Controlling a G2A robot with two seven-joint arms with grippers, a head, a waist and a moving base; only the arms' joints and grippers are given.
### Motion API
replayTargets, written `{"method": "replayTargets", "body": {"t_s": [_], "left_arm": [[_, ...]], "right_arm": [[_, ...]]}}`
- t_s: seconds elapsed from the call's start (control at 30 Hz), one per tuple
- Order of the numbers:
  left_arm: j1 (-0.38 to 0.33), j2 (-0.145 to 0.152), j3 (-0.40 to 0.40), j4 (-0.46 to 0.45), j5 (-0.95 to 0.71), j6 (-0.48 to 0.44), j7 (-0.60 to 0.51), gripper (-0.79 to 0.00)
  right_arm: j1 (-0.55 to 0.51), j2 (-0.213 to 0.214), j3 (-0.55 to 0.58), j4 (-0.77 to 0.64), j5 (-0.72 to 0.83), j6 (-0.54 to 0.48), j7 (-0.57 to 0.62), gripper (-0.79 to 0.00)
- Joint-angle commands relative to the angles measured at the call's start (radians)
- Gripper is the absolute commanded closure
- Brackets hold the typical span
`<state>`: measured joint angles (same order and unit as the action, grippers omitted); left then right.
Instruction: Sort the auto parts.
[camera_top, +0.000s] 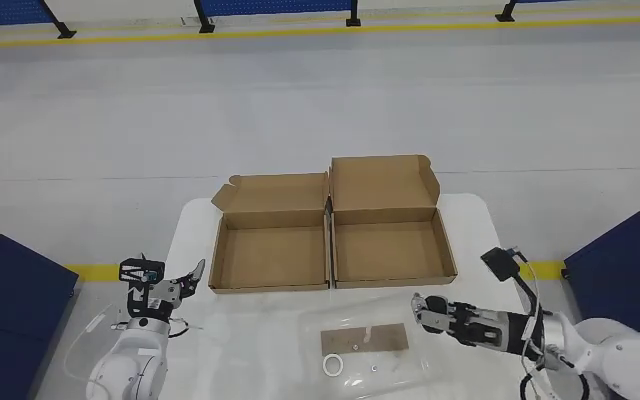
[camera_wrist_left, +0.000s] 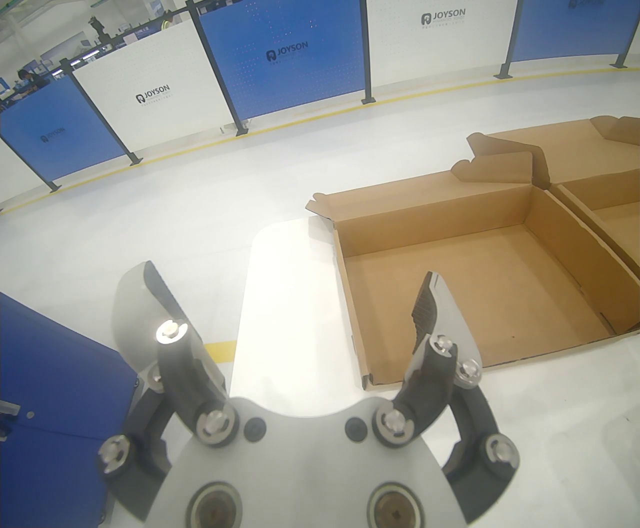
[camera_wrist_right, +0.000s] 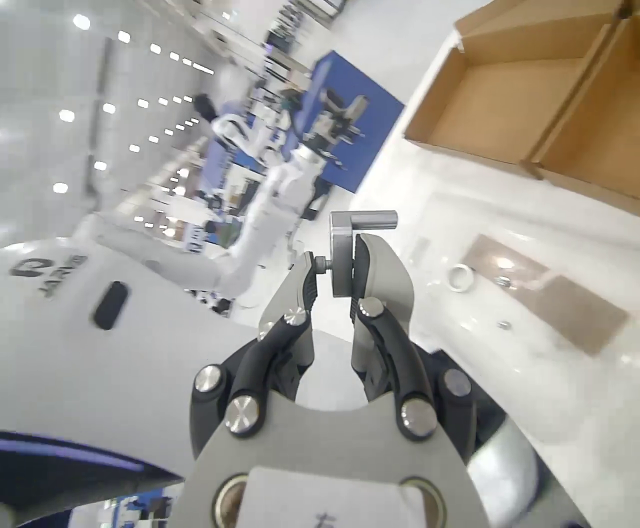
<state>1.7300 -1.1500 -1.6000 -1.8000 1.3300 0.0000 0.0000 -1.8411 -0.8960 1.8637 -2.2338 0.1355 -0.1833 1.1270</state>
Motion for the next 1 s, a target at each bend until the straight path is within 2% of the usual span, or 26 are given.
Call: {"method": "replayTargets", "body": {"t_s": [0.0, 0.2, 0.47, 0.6, 0.97], "left_arm": [[0.0, 0.0, 0.0, 0.0, 0.0, 0.0, 0.0, -0.785], [0.0, 0.0, 0.0, 0.0, 0.0, 0.0, 0.0, -0.785], [0.0, 0.0, 0.0, 0.0, 0.0, 0.0, 0.0, -0.785], [0.0, 0.0, 0.0, 0.0, 0.0, 0.0, 0.0, -0.785], [0.0, 0.0, 0.0, 0.0, 0.0, 0.0, 0.0, -0.785]], "right_arm": [[0.041, 0.005, -0.01, 0.012, -0.108, 0.012, 0.018, 0.0], [0.212, 0.023, -0.085, 0.094, -0.311, 0.038, 0.072, 0.0], [0.457, 0.029, -0.305, 0.266, -0.563, 0.044, 0.095, 0.0], [0.566, 0.02, -0.411, 0.353, -0.572, 0.059, 0.094, 0.0], [0.575, 0.019, -0.417, 0.358, -0.578, 0.058, 0.095, 0.0]]}}
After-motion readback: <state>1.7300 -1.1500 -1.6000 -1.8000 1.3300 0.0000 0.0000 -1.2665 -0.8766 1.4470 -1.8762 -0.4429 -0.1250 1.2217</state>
